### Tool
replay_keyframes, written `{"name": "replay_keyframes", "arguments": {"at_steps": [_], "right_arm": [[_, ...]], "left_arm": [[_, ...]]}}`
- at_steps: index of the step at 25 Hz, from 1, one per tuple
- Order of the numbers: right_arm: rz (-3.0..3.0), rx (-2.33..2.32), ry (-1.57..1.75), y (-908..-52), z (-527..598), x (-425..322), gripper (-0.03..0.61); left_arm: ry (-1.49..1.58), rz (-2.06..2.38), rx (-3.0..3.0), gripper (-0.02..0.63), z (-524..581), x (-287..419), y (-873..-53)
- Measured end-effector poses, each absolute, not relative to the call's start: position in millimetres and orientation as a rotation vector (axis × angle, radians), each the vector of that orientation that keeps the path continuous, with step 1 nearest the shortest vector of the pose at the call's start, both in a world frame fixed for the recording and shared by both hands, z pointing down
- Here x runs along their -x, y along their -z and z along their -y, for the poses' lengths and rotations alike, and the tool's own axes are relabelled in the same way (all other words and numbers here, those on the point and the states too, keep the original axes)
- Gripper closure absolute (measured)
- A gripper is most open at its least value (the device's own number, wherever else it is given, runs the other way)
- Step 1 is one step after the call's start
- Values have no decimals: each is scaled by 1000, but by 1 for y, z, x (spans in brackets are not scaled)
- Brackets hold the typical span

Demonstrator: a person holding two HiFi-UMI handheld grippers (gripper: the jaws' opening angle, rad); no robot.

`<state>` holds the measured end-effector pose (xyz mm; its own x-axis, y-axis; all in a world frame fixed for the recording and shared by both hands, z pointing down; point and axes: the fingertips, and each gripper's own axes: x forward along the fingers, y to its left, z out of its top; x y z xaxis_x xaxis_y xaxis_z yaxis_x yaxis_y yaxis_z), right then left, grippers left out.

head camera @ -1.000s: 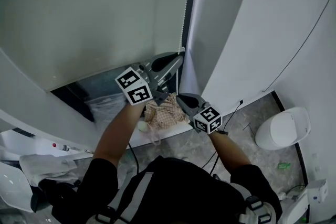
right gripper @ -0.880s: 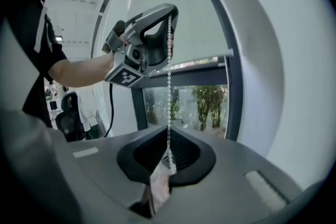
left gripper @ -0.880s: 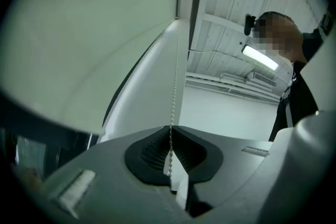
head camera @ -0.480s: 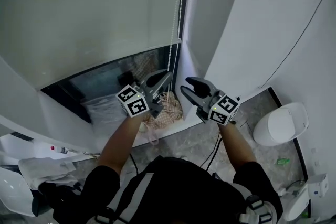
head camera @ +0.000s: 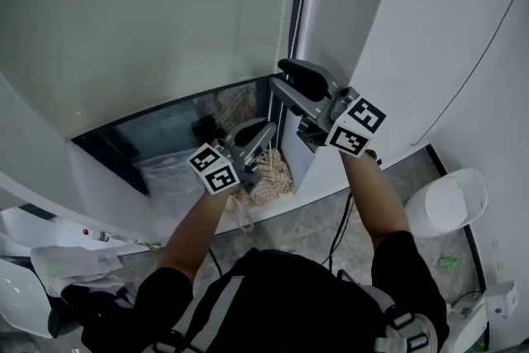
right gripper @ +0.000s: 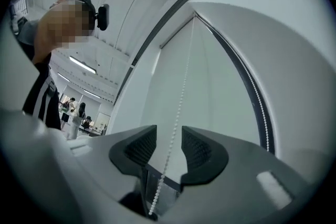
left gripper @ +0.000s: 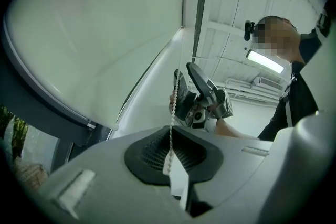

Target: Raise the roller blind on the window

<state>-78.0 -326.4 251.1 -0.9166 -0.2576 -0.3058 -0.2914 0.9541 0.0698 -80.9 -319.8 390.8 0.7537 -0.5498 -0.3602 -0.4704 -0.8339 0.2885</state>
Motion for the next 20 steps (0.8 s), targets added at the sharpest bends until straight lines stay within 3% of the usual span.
{"name": "replay_keyframes", "arguments": {"at_steps": [4,11,20], "right_arm": [[-2793,379,-175,-247,323,89,443],[-2759,424,-125,-249,328,98,557],[-2723,472,-82,-269,328,88,572]], "left_arm": [[639,829,-2783,596,317,87,-391],[654,848,-2774,596,315,95,-390],[593,836,-2769,595,317,90,-414]]}}
